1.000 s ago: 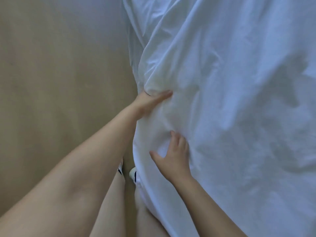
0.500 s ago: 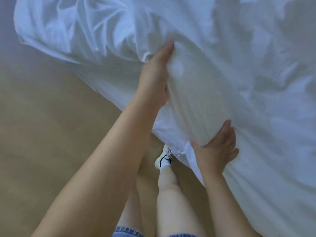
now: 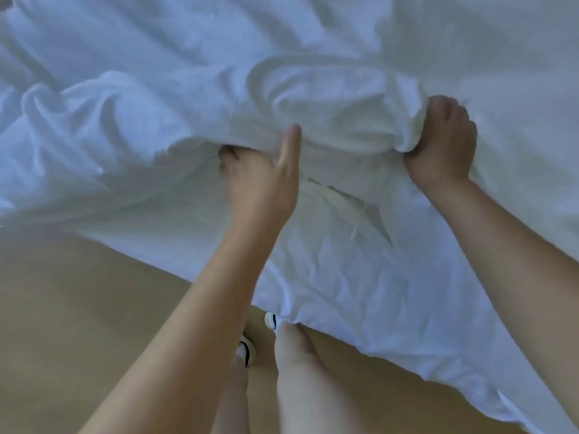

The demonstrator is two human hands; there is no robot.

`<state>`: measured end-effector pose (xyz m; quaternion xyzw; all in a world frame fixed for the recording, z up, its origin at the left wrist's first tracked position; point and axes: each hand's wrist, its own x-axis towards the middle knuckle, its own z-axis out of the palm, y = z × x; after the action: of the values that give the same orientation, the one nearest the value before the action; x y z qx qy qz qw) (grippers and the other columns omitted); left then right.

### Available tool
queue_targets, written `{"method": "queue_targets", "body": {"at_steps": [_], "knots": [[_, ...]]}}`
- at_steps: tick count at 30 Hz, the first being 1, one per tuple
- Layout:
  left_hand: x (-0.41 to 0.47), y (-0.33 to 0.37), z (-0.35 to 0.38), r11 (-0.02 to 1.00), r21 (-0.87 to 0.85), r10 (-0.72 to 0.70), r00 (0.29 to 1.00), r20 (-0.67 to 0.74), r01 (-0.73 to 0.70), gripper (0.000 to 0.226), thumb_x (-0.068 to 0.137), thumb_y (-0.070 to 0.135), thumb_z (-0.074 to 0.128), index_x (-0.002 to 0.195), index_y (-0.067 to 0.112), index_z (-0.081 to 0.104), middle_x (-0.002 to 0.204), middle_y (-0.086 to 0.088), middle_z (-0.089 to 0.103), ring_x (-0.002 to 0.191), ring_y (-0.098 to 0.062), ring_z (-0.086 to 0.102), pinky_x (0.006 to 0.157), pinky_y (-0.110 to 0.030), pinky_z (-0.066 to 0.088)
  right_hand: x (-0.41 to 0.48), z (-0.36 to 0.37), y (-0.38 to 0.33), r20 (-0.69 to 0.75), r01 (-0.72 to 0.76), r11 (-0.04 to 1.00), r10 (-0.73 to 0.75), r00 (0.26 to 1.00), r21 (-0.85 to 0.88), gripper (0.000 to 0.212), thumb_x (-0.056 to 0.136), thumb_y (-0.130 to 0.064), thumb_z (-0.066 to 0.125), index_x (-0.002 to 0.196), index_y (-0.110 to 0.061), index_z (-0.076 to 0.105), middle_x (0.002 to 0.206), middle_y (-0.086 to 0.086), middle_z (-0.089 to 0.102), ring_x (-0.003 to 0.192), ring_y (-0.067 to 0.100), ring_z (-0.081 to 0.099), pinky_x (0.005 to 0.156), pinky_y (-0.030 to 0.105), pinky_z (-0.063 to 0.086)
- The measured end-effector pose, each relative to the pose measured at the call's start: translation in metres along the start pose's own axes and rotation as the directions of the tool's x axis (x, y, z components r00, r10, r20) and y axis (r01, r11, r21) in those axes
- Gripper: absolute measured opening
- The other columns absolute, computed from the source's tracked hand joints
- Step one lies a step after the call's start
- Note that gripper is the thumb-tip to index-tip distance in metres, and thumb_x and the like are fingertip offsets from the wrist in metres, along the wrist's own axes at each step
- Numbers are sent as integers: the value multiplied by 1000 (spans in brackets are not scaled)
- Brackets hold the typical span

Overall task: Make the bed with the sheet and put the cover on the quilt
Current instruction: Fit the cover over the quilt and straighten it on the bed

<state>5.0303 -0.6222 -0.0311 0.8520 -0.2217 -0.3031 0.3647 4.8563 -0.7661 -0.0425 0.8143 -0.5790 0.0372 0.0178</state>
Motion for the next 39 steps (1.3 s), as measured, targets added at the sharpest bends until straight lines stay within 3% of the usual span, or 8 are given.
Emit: {"method": "queue_targets", "body": {"at_steps": [6,11,17,23,26,30,33,39], "knots": [[-51,-97,99,804,594,-231,900,370,-38,83,88,58,48,150,17,10,155,-8,12,142,-27,11,114,-45,16,0,76,32,3,105,991,-105,994,-78,38,76,-12,63,112,-1,56,95,22,59,84,37,58,74,35,25],[-27,-109,120,685,614,147,900,410,-392,76,87,44,57,150,23,20,153,-11,22,140,-34,19,112,-52,15,13,90,48,-72,174,980,-181,981,-95,38,80,-18,56,116,-8,45,103,20,59,91,35,57,77,36,24],[-45,-107,151,308,492,6,519,855,-814,104,77,68,55,149,32,-11,156,-5,-21,143,-30,-18,109,-58,-12,31,86,48,30,175,984,-174,984,-34,46,92,-30,40,131,-6,42,128,17,47,115,32,44,91,40,27],[-19,-107,163,211,607,497,619,608,-766,77,71,56,53,139,21,41,113,-5,60,103,-25,50,85,-41,46,23,86,44,44,129,991,-127,991,-41,47,90,-29,35,132,-9,40,130,11,45,117,29,42,92,36,28],[5,-98,172,164,680,625,608,489,-714,31,66,32,62,94,19,67,99,-9,49,93,-27,39,76,-43,50,19,88,45,18,103,994,-102,995,-43,46,88,-23,35,132,-11,40,128,9,47,115,29,43,89,35,28],[-15,-89,164,332,581,576,647,499,-743,17,73,24,62,67,9,61,72,-11,61,76,-30,56,72,-39,50,14,80,43,22,101,995,-101,995,-18,49,88,-24,35,136,-11,39,129,11,47,116,30,43,89,36,28],[-60,-93,122,433,455,566,627,535,-778,28,71,27,47,47,13,46,38,-4,44,31,-22,33,50,-10,12,7,74,40,30,107,994,-107,994,20,54,88,-28,35,139,-12,35,134,10,44,120,29,42,90,35,28],[-74,-95,64,537,582,213,766,607,-611,15,81,13,47,71,14,35,56,6,27,58,-23,36,47,-25,18,-30,59,19,64,55,995,-60,996,82,57,87,-36,41,137,-10,39,129,11,46,116,31,43,93,35,28]]}}
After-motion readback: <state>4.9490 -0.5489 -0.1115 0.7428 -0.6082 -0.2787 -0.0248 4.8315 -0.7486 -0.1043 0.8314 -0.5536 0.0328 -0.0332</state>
